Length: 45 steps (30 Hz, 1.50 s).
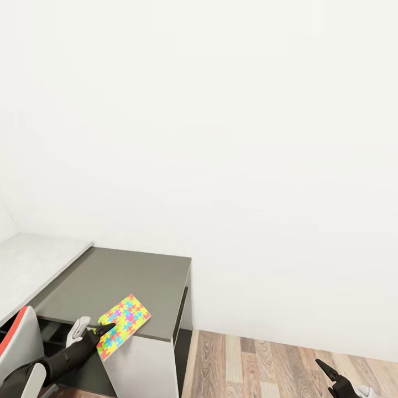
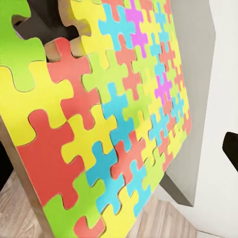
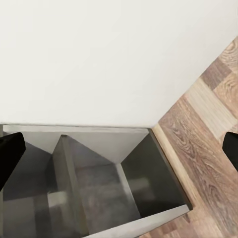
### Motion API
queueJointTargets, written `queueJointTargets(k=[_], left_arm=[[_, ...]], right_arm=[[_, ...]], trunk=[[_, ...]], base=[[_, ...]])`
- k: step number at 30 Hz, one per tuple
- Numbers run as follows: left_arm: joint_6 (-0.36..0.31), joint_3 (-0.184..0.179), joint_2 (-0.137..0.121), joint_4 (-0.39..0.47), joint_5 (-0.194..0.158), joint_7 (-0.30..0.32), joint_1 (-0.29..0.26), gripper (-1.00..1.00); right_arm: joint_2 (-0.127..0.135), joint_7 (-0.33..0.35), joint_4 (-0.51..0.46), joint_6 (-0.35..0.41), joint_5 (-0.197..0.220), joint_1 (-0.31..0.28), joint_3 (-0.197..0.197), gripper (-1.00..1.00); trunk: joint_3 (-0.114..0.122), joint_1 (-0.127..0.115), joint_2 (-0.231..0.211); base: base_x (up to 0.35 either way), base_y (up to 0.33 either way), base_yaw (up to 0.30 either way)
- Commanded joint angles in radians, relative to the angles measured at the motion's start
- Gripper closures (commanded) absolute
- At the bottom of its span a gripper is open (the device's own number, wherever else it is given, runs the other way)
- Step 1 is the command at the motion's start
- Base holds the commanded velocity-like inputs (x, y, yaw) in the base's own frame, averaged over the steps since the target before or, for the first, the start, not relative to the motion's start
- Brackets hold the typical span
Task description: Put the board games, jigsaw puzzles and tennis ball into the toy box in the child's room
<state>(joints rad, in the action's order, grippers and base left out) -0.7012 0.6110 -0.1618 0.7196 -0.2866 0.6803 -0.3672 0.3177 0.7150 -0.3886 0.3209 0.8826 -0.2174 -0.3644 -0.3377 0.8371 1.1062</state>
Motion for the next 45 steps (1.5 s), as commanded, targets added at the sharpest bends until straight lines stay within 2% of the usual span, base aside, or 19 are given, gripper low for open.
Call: queueJointTargets(k=[1,2,3,24,45], left_arm=[[-0.006,0.003,0.0,0.0,-0.002,0.002,-0.001,-1.0],[-0.006,0.003,0.001,0.0,-0.002,0.002,-0.001,-1.0],[-0.006,0.003,0.001,0.0,-0.002,0.002,-0.001,1.0],[-0.004,0.003,0.001,0.0,-0.002,0.005,-0.001,1.0],[-0.006,0.003,-0.001,0.0,-0.002,0.005,-0.001,1.0]], right_arm=[[0.0,0.002,0.001,0.009,0.007,-0.001,-0.003,-1.0],[0.0,0.002,0.001,0.009,0.007,-0.001,-0.003,-1.0],[0.0,0.001,0.001,0.009,0.007,-0.001,-0.003,-1.0],[0.0,-0.003,0.001,0.009,0.007,-0.001,-0.002,-1.0],[0.0,0.006,0.001,0.007,0.007,-0.001,-0.003,-1.0]], trunk=[[-0.001,0.0,0.001],[-0.001,0.0,0.001],[-0.001,0.0,0.001],[-0.001,0.0,0.001],[0.065,-0.08,-0.146]], base=[[0.002,-0.001,0.0],[0.002,-0.001,0.0],[0.0,0.0,0.0],[0.0,0.0,0.0],[0.0,0.0,0.0]])
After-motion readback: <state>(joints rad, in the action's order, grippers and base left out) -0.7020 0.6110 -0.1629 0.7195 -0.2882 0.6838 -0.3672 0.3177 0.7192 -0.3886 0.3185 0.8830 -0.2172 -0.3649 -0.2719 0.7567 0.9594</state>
